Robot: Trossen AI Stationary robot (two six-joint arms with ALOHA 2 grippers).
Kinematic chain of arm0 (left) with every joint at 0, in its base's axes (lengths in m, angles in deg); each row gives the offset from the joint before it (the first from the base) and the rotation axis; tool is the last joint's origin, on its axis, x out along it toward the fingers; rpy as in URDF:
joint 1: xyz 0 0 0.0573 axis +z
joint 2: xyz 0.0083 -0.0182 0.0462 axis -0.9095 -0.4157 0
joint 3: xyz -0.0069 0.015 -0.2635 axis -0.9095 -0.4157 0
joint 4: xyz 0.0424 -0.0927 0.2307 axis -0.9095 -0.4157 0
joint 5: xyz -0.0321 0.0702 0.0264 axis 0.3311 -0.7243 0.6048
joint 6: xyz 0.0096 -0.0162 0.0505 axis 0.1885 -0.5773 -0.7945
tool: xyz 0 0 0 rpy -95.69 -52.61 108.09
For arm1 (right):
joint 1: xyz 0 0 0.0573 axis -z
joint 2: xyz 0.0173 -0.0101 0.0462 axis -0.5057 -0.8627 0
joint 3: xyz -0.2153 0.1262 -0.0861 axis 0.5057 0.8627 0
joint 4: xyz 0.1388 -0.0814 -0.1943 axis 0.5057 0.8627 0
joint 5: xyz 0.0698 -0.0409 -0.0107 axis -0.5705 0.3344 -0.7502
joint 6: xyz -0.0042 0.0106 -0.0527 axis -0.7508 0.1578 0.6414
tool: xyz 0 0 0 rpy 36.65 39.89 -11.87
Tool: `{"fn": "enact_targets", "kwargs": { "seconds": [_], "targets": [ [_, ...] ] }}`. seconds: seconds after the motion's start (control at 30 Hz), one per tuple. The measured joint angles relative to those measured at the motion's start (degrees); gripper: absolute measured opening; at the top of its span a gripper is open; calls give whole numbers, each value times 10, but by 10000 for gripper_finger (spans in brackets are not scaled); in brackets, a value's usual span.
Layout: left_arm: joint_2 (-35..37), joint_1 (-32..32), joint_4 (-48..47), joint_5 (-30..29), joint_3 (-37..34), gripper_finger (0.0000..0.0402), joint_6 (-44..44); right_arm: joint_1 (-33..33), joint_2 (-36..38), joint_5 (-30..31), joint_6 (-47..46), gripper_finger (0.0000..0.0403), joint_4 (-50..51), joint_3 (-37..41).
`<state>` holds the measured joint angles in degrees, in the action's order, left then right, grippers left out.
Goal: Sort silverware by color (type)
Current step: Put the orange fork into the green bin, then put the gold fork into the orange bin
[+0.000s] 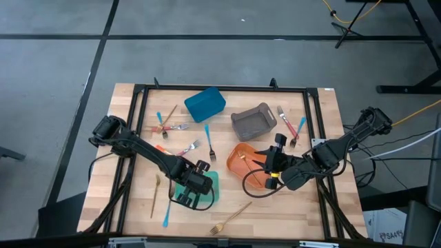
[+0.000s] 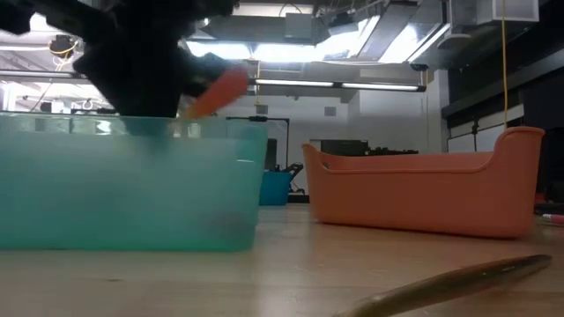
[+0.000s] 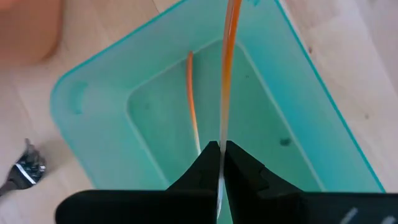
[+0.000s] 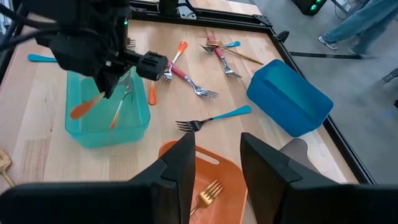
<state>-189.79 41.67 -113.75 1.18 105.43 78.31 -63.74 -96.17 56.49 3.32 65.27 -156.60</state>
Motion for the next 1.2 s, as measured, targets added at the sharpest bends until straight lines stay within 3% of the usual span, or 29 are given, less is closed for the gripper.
{"fn": "enact_targets", "kwargs": {
  "seconds": [0.63, 1.2],
  "targets": [
    [-22, 0, 33, 3, 0, 9, -71, 0, 0, 0, 0, 117, 0, 0],
    [-22, 0, 32, 3, 0, 68, -23, 0, 0, 0, 0, 117, 0, 0]
  ]
}}
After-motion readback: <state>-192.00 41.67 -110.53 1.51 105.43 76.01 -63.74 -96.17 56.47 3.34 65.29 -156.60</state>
